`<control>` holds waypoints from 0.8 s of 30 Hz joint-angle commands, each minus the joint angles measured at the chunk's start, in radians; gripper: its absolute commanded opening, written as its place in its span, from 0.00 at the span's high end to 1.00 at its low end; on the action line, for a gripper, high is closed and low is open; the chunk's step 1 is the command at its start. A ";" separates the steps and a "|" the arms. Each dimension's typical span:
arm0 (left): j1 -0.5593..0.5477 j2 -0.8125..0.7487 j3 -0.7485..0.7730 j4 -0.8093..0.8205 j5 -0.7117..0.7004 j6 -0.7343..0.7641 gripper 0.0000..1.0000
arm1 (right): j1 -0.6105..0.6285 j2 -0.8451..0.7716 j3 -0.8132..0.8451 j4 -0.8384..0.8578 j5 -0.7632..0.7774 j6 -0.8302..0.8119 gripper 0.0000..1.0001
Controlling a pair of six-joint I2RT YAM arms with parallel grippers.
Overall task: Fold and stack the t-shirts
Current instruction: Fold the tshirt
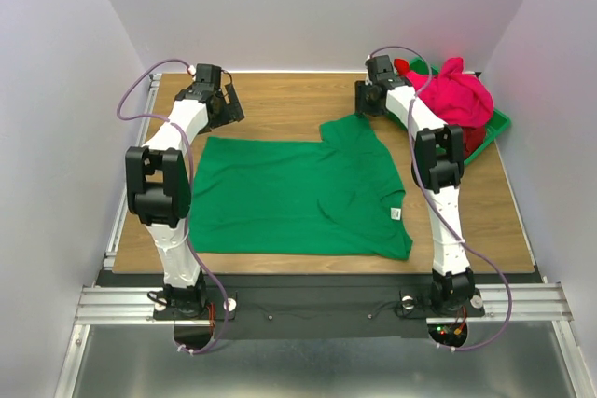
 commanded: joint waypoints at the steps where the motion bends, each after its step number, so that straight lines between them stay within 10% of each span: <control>1: 0.008 0.006 0.021 -0.006 0.007 0.006 0.02 | 0.000 0.034 0.039 0.039 -0.029 -0.010 0.41; 24: 0.042 0.119 0.076 -0.004 -0.061 0.017 0.02 | 0.031 0.005 -0.074 0.039 -0.088 0.005 0.70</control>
